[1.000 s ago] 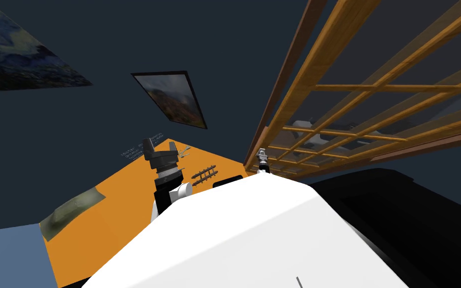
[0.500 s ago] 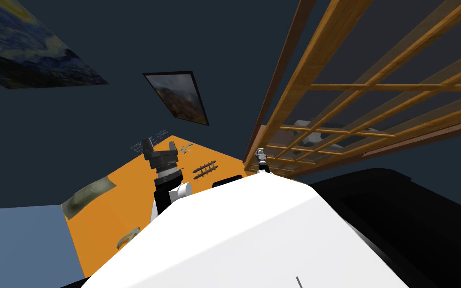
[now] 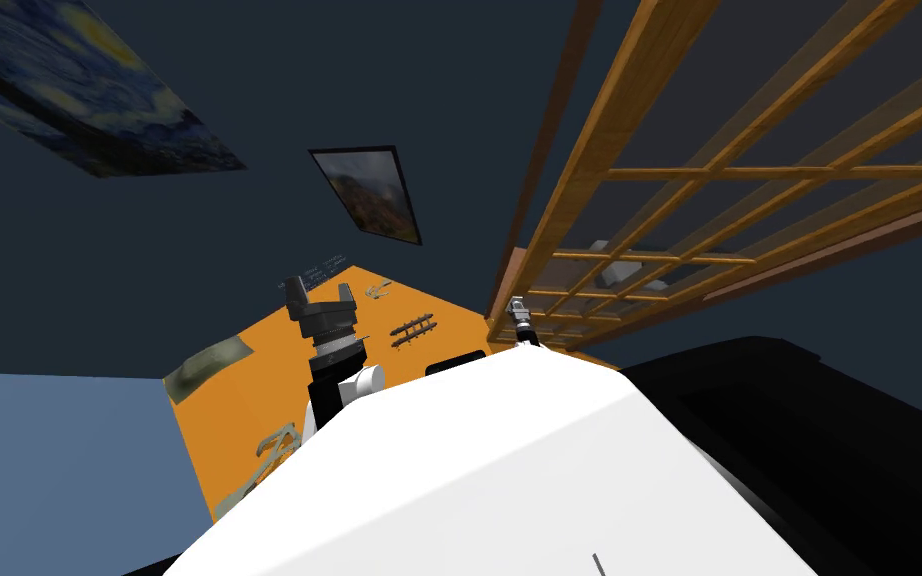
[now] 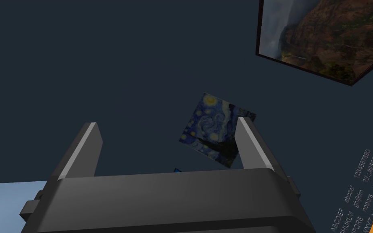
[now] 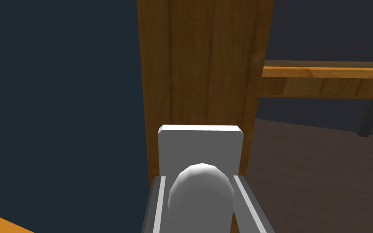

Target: Pull the door open

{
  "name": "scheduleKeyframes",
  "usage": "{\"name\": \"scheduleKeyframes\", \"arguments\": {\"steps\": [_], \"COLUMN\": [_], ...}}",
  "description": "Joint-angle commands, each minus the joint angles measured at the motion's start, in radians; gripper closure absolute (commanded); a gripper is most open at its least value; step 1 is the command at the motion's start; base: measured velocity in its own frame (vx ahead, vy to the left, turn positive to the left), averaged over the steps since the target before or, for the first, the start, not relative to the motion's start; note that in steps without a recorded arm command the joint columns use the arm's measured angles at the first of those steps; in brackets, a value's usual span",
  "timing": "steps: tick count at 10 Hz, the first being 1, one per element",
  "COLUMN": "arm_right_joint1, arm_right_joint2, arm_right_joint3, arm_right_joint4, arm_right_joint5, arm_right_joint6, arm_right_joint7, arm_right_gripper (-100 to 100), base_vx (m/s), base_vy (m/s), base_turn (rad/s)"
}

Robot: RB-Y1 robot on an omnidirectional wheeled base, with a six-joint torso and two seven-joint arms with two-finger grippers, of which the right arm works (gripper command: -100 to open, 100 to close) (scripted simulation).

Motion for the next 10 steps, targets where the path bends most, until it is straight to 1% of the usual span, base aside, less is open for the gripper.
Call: {"name": "scheduleKeyframes", "arguments": {"steps": [1,2,3,4,5,7,10], "arm_right_joint1": [0.01,0.013,0.013,0.015,0.015,0.014,0.013], "arm_right_joint2": [-0.007,-0.011,-0.01,-0.008,-0.007,-0.006,-0.004], "arm_right_joint3": [0.019,0.03,0.022,0.025,0.024,0.023,0.021], "arm_right_joint4": [-0.017,-0.021,-0.02,-0.02,-0.02,-0.021,-0.022], "arm_right_joint5": [0.012,0.019,0.014,-0.008,-0.02,-0.057,-0.112], "arm_right_joint6": [0.0,0.0,0.002,0.003,0.003,0.001,-0.003], "arm_right_joint7": [-0.015,-0.023,-0.017,-0.002,0.006,0.032,0.069], "arm_right_gripper": [100,100,100,100,100,100,100], "base_vx": [-0.235,-0.223,-0.092,-0.133,-0.194,-0.212,-0.211], "base_vy": [-0.001,-0.003,0.003,-0.025,-0.048,-0.038,-0.035], "base_turn": [0.058,0.057,0.016,0.215,0.275,0.239,0.285]}}
